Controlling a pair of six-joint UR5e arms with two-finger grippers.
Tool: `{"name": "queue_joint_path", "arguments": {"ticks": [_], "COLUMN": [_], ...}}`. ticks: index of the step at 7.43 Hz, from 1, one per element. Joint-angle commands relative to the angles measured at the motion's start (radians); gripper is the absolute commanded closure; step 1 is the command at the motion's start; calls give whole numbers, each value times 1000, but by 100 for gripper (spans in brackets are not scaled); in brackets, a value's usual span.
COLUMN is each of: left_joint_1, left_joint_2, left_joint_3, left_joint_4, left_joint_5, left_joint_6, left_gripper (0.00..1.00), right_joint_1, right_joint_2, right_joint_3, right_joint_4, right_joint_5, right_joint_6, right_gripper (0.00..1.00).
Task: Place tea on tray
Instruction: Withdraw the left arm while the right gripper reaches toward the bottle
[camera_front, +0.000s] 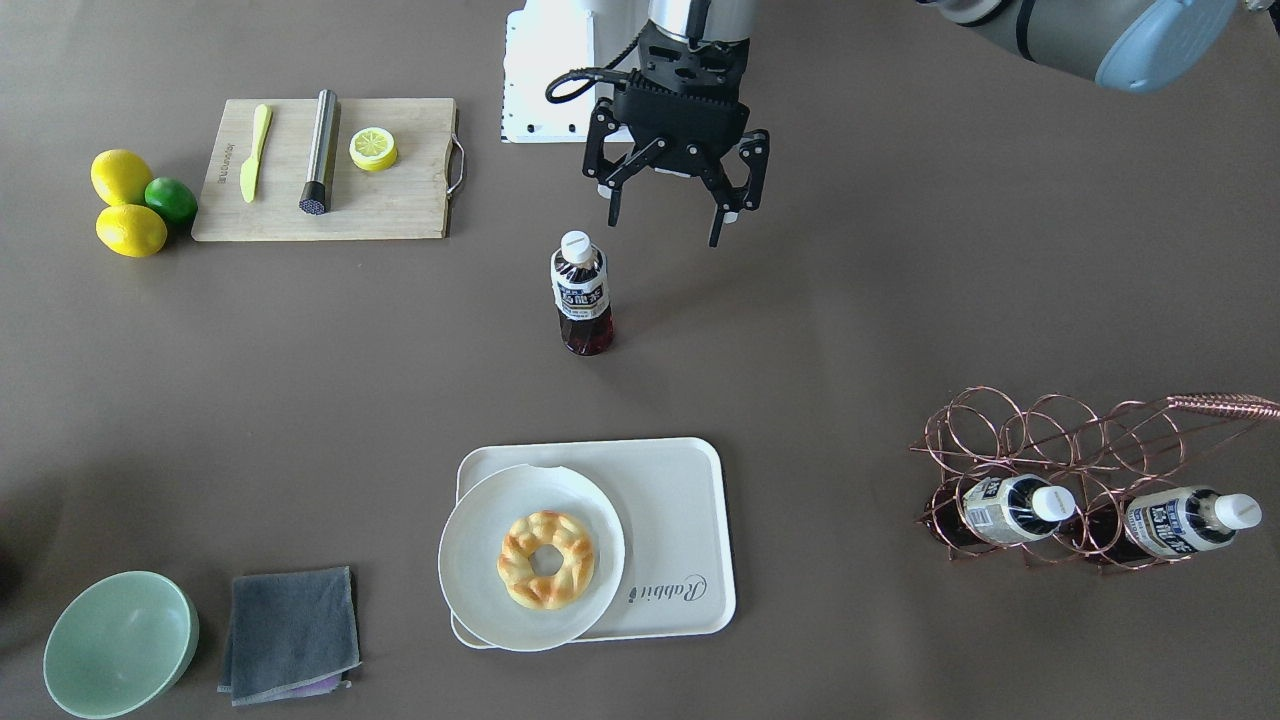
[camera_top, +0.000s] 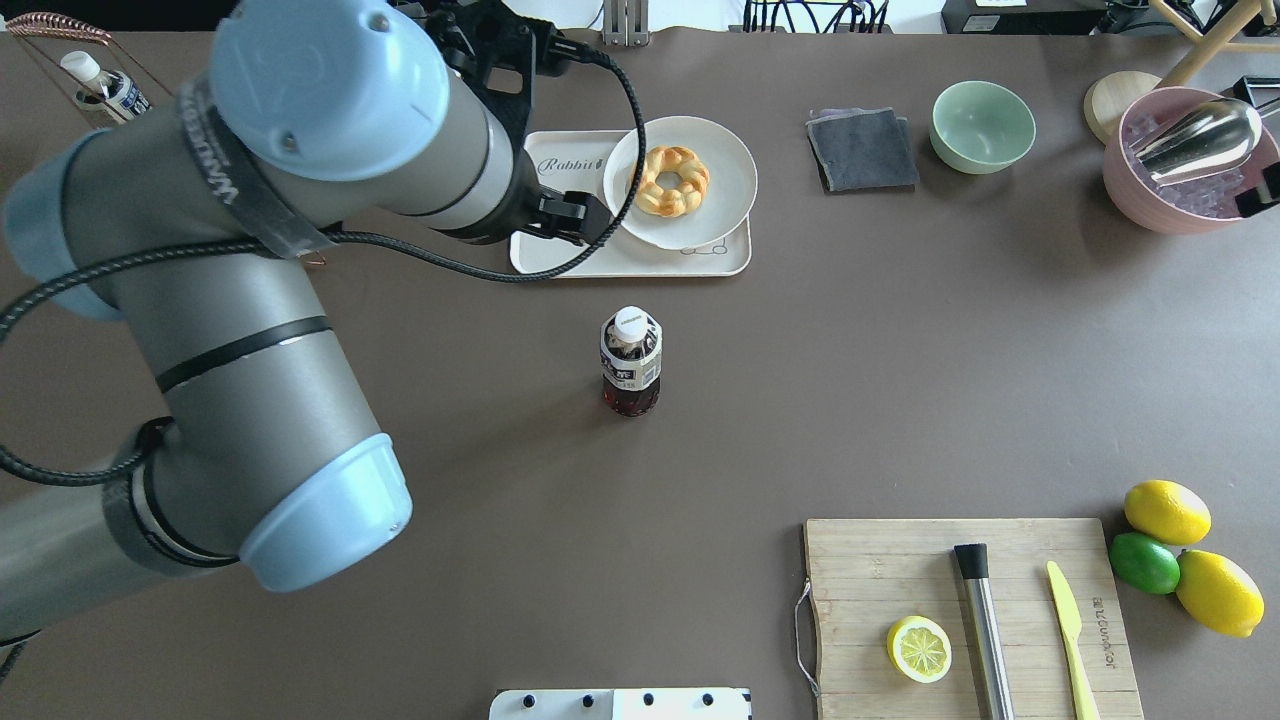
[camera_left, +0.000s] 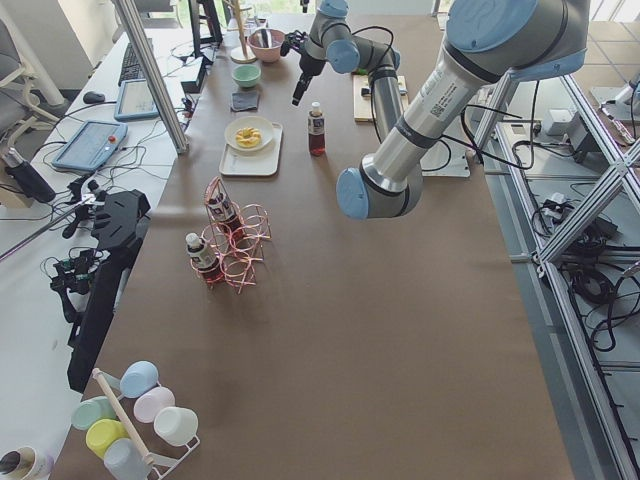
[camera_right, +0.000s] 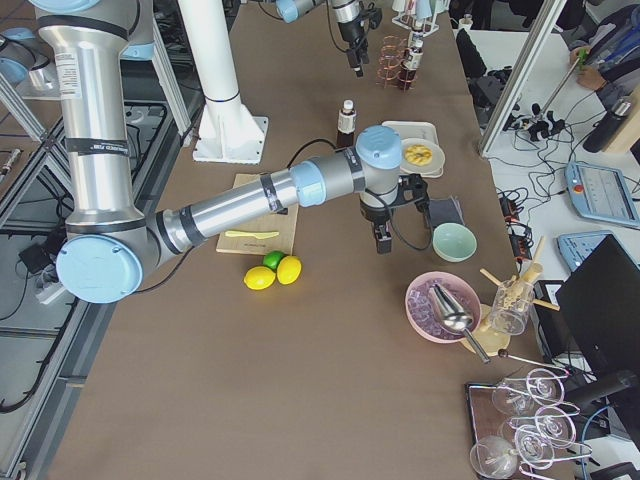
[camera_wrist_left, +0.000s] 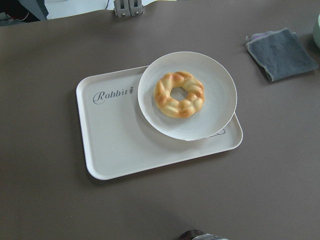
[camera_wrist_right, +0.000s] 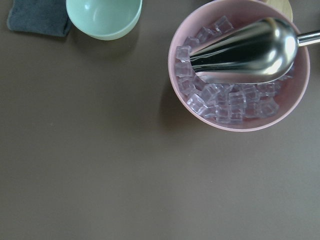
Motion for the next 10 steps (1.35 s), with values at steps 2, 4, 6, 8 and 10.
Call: {"name": "queue_joint_path", "arguments": {"ticks": [2,4,6,8,10], "left_joint_1": [-284,-439,-589,-628,-631], "left_joint_2": [253,432,520,522,521], "left_joint_3": [-138,-166,-106,-63,-60], "left_joint_4": [19,11,7,7,7], "left_joint_5": [-281,-365,-409,-407,-409], "left_joint_6": [329,508,731,780,775], "left_gripper": [3,3,3,3,3], "right_joint_1": [-448,-628,-718,-752,-800], "right_joint_2": [290,439,604,771,838], "right_joint_3": [41,34,-47,-165,-262], "right_joint_4": [-2,-11,-40,-118,-118], "right_joint_5": [-267,-367,-414,-437,-508], "right_joint_6": [676,920,1050,1063,1098], "right_gripper": [0,0,0,0,1]}}
